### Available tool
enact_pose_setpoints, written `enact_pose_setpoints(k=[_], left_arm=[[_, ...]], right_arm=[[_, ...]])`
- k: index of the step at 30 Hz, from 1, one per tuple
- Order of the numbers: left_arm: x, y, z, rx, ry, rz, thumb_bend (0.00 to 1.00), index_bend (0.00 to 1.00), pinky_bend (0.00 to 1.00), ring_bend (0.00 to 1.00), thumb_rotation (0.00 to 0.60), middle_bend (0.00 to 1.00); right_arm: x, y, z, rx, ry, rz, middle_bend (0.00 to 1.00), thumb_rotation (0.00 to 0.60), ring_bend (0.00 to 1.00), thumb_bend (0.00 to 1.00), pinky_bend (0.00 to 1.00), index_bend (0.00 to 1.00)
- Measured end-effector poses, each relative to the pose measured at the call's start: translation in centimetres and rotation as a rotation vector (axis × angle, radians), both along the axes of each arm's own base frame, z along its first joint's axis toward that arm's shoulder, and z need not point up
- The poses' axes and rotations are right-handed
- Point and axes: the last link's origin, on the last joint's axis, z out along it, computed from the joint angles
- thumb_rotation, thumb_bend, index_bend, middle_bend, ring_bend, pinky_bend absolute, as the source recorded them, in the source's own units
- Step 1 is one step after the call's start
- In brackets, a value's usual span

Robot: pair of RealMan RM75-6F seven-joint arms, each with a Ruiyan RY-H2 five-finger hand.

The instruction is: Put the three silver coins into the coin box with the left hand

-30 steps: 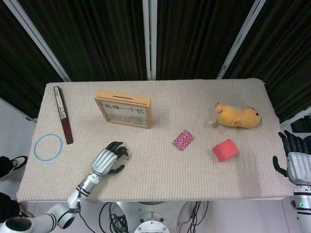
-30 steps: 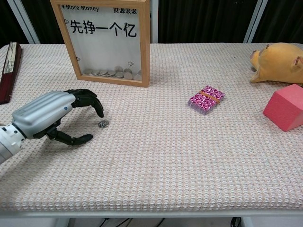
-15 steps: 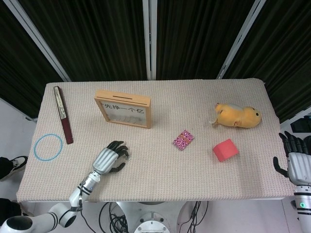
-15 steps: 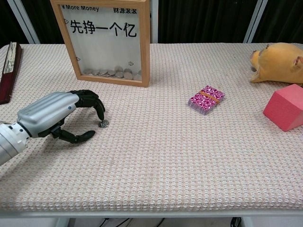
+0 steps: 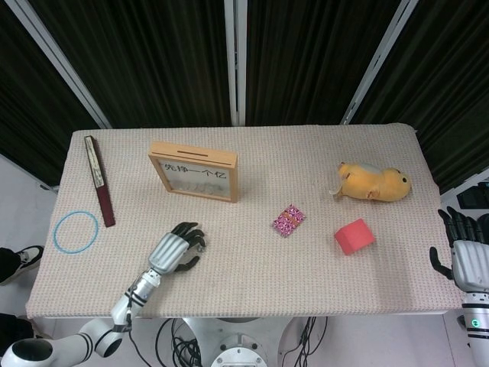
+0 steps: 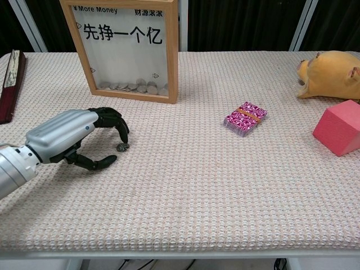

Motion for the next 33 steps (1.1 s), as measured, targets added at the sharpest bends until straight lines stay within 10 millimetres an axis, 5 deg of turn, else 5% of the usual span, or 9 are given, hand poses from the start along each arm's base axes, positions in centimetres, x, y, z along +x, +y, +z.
enact_pose_setpoints(k=[33], left_arm=[[-0.22, 0.34, -0.53, -0.024, 0.036, 0.013, 0.25, 0.41, 0.17, 0.1, 0.6, 0.26]], right_arm=[[-0.02, -0.05, -0.02, -0.001, 0.002, 0.001, 0.0, 0.6, 0.0, 0.43, 0.0, 0.0]])
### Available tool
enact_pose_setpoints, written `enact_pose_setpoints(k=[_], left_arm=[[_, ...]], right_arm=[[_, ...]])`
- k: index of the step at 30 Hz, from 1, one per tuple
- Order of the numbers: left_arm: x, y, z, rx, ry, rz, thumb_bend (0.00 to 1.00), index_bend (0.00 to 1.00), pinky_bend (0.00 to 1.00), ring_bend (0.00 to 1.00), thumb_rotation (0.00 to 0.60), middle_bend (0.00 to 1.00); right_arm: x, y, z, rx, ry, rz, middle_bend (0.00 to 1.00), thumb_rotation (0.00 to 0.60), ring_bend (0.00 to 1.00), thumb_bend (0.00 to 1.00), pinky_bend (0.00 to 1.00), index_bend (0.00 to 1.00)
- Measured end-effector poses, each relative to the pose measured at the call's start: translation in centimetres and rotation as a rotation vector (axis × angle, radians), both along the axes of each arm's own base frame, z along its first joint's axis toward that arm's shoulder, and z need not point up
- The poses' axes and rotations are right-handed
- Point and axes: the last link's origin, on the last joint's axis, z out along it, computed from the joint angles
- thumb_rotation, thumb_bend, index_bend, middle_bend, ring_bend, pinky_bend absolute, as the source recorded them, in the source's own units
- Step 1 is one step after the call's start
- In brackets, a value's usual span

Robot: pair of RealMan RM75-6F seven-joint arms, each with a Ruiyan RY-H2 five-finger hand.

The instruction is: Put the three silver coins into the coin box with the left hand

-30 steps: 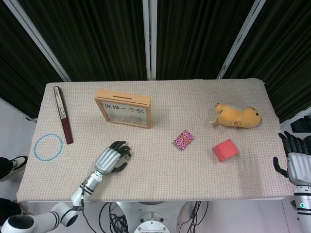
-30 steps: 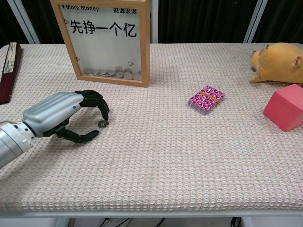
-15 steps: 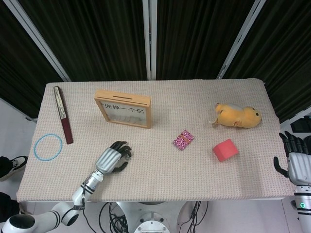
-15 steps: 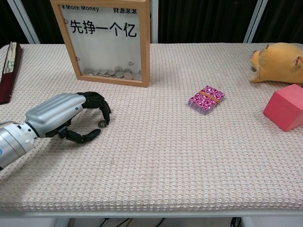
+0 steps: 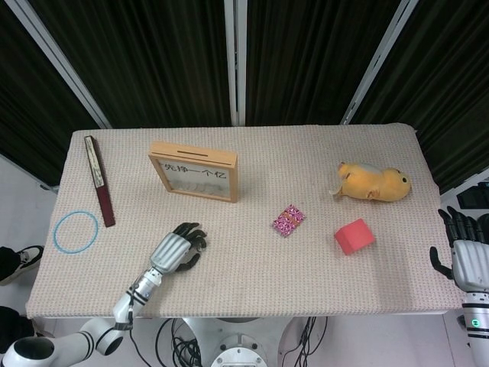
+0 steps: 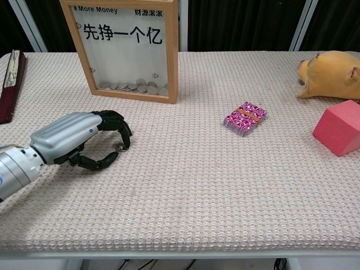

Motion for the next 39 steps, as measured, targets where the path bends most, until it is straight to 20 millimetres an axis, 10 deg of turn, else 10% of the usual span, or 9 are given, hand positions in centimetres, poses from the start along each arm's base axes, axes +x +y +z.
enact_pose_setpoints(k=[39], left_arm=[[0.9, 1.7, -0.4, 0.025, 0.046, -0.047, 0.25, 0.44, 0.17, 0.1, 0.6, 0.27]], right_arm=[[-0.2, -0.1, -0.3, 0.009, -0.014, 0.006, 0.0, 0.6, 0.0, 0.43, 0.0, 0.0]])
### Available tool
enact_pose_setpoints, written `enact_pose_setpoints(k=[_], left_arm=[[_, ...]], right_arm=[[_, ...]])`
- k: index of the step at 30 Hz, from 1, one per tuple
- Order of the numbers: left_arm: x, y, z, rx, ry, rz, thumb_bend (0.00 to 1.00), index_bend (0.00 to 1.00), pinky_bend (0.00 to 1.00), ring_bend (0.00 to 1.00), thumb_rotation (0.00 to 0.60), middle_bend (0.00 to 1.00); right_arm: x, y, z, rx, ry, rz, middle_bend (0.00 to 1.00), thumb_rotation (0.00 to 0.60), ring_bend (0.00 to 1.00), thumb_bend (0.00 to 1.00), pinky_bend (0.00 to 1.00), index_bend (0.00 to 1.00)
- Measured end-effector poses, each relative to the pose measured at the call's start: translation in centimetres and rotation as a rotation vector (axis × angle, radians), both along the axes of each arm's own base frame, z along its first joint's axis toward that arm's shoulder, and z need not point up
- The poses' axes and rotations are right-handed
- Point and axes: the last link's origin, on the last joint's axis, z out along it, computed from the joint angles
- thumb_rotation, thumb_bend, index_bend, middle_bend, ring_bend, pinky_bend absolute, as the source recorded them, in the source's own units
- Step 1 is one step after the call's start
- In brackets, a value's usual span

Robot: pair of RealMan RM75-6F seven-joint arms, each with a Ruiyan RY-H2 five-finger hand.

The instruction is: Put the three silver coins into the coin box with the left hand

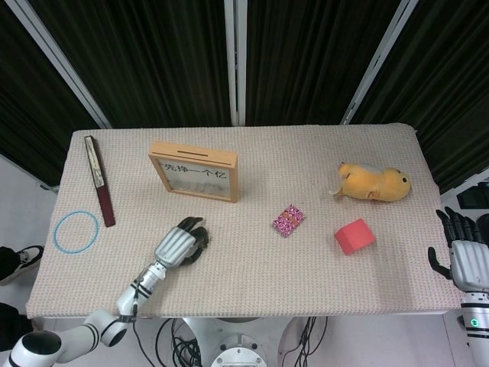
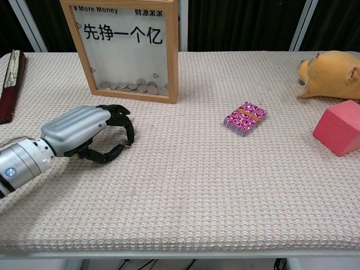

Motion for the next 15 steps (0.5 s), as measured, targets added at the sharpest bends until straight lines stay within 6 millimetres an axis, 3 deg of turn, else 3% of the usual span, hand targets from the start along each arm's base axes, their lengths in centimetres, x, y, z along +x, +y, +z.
enact_pose_setpoints(k=[8, 15], left_arm=[[0.12, 0.12, 0.31, 0.04, -0.018, -0.02, 0.27, 0.49, 0.19, 0.12, 0.6, 0.31], [0.21, 0.17, 0.29, 0.074, -0.022, -0.043, 0.36, 0.52, 0.19, 0.12, 0.6, 0.32]], right_arm=[[0.05, -0.09, -0.01, 0.001, -0.002, 0.004, 0.0, 0.6, 0.0, 0.43, 0.0, 0.0], [0.08, -0.02, 0.0, 0.003, -0.005, 0.001, 0.0, 0.6, 0.0, 0.43, 0.0, 0.0]])
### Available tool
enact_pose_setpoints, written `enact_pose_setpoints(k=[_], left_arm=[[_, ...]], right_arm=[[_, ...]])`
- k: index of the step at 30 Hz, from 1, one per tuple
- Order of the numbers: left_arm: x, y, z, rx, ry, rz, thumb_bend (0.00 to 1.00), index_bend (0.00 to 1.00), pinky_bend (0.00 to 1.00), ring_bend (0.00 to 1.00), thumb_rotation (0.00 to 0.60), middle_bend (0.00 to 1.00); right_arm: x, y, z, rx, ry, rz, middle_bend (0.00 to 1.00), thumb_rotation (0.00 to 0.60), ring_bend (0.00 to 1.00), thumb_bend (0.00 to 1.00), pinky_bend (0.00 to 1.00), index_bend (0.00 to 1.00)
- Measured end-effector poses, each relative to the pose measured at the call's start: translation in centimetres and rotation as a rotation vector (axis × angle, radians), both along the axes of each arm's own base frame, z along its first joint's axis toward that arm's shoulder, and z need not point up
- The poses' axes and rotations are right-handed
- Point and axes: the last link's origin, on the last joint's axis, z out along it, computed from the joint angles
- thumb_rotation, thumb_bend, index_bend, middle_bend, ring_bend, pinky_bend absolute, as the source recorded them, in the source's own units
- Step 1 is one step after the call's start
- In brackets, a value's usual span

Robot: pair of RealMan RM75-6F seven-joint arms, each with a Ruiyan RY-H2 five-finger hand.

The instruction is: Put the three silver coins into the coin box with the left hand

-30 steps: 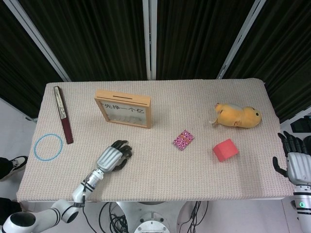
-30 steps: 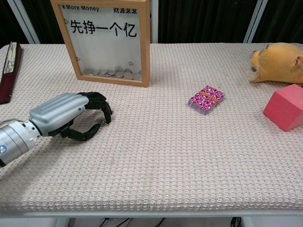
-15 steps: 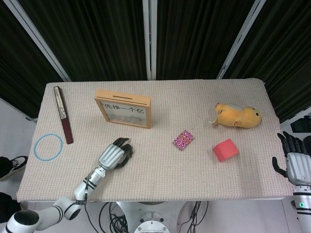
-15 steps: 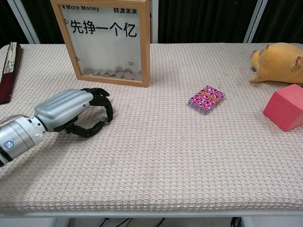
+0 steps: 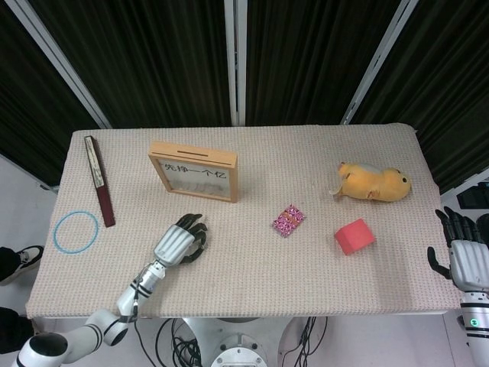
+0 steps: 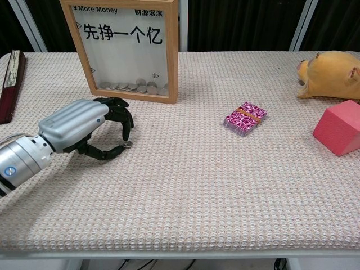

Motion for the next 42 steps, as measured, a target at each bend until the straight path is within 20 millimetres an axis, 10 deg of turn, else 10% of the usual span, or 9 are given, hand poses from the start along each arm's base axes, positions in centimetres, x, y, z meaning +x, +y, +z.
enact_pose_setpoints(k=[26, 35, 42], left_arm=[[0.4, 0.5, 1.3, 0.045, -0.102, 0.018, 0.47, 0.61, 0.19, 0.13, 0.6, 0.34], [-0.5, 0.9, 8.0, 0.17, -0.171, 0.054, 0.47, 0.62, 0.2, 0.14, 0.6, 0.35], [-0.9, 1.8, 17.4, 0.365, -0.192, 0.086, 0.47, 0.63, 0.21, 0.15, 0.6, 0.36]], right_arm=[[-0.3, -0.1, 0.1, 0.0, -0.012, -0.002, 0.0, 0.6, 0.0, 0.43, 0.0, 0.0], [0.0, -0.2, 0.1, -0.005, -0.016, 0.009, 0.0, 0.6, 0.0, 0.43, 0.0, 0.0], [0.2, -0.3, 0.0, -0.008, -0.019, 0.012, 0.0, 0.6, 0.0, 0.43, 0.0, 0.0]])
